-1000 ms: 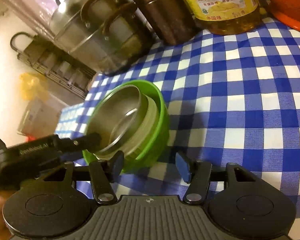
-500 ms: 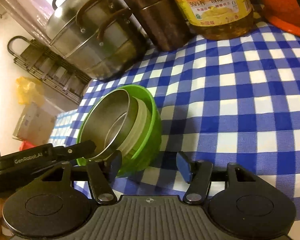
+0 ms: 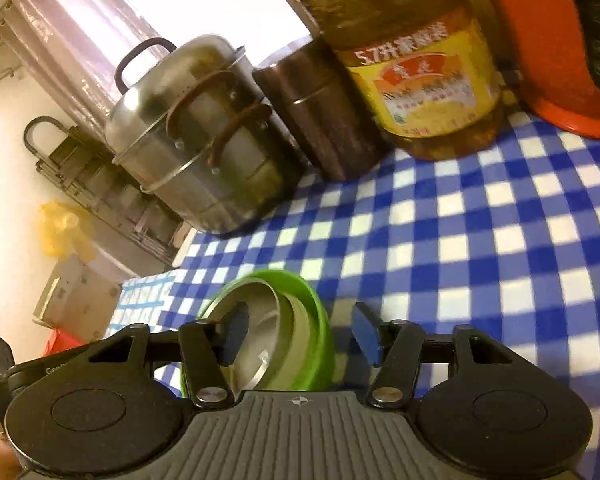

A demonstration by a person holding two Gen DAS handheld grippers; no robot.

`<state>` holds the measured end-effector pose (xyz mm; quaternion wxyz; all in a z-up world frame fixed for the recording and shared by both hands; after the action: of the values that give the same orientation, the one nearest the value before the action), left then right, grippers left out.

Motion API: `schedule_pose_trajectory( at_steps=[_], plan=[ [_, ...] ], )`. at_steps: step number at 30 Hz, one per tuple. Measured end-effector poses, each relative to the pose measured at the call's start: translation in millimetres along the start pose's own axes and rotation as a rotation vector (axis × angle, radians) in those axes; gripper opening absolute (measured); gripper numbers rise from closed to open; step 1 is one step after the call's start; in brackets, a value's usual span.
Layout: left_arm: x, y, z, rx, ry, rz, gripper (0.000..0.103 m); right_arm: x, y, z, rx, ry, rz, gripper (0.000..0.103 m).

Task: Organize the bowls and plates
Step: 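Close the right gripper on the green bowl rim while the left gripper grips the opposite rim, then lift the green bowl stack with both grippers toward the pink dish stack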

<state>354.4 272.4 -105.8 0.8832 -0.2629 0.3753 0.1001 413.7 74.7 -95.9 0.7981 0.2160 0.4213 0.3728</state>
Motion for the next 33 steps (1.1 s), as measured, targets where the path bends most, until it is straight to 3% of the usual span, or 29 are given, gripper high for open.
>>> schedule_pose_trajectory(
  at_steps=[1,6,9,12,25,30,33],
  plan=[
    [0,-3,6,0.014,-0.006,-0.002,0.036,6,2,2,0.000,0.016,0.007,0.039],
    [13,-16,22,0.121,0.026,0.003,0.020,25,5,4,-0.023,0.093,0.013,0.023],
    [23,-23,22,0.189,0.064,0.005,0.019,36,6,-2,-0.047,0.147,0.005,0.019],
    [33,-27,17,0.247,0.093,0.017,0.019,40,5,-7,-0.046,0.177,-0.006,0.005],
    [42,-24,9,0.248,0.125,0.032,0.019,42,-5,6,0.155,0.188,0.028,0.000],
    [45,-29,10,0.266,0.131,0.044,0.019,45,-3,7,0.078,0.185,-0.030,0.001],
    [42,-30,15,0.234,0.111,0.021,0.019,42,0,7,0.050,0.168,-0.012,0.001]
  ],
)
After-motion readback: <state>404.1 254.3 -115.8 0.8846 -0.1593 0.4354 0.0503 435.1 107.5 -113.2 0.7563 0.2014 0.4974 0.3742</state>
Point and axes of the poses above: each gripper's, at about its wrist camera, not at the fingertips, and x roughly the way its jaws point, y to its left, z to its top, the point moved 10 cm from there along x, roughly the way its jaws point, and after that the axes turned 5 degrees about z, right-handed, at the moved point
